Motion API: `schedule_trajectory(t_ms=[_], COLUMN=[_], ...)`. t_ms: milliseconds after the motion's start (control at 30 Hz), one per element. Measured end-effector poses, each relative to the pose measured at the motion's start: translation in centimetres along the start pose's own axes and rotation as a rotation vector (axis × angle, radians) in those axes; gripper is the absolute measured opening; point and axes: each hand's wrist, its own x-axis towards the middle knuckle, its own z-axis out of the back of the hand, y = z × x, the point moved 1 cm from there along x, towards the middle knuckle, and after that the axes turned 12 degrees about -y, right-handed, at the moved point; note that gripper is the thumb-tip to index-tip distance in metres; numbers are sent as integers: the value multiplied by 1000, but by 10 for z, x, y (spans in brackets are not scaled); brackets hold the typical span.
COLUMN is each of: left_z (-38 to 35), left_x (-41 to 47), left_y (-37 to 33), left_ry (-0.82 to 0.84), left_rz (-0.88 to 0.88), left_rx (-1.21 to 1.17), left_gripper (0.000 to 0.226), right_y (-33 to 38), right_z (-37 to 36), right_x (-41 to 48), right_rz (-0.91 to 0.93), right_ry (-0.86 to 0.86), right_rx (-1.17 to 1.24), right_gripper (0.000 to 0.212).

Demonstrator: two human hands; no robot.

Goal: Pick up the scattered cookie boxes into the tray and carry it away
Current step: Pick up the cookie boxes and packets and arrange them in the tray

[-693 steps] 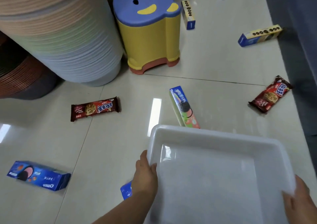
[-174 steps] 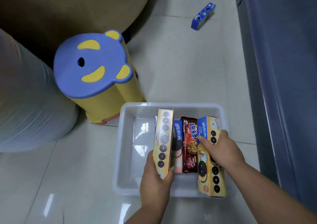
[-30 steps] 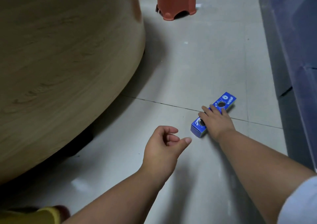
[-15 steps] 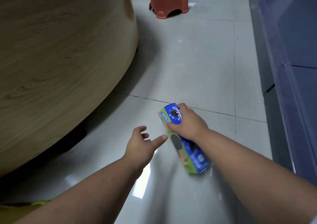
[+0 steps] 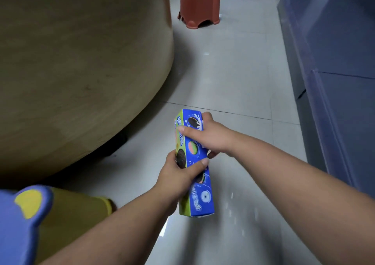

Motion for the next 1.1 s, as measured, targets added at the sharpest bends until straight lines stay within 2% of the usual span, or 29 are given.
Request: schedule_trajectory(t_ms=[200, 300, 500, 600, 700, 833, 900, 1000, 1100], left_z=[75, 112, 176, 217, 261, 295, 296, 280, 263], left_x=[-107, -157, -239, -278, -296, -309, -312, -317, -326], left_y=[40, 71, 152, 168, 157, 149, 169, 209, 244], left_ry=[181, 263, 311, 365, 320, 224, 184, 213, 240], left_rz=[-44, -39, -61, 7, -33, -133, -109, -25, 26], left_rx=[-73, -88, 28, 13, 104, 103, 56, 1, 15], left_gripper=[51, 43, 58, 52, 44, 41, 44, 52, 42], right_y=[10, 13, 6, 8, 25, 42, 31, -4, -45], right_z=[-29, -59, -130, -173, -207, -230, -238, -246, -253], right_x=[-142, -214, -344, -399, -426, -434, -438, -444, -454], right_rz=[-25, -72, -172, -220, -246, -135, -117, -128, -193], right_ry=[-82, -124, -194, -268, -308, -293, -258, -238, -239], right_rx=[73, 84, 54, 144, 354, 456, 444, 318, 251], right_gripper=[61, 60, 55, 54, 56, 51, 51, 53, 55])
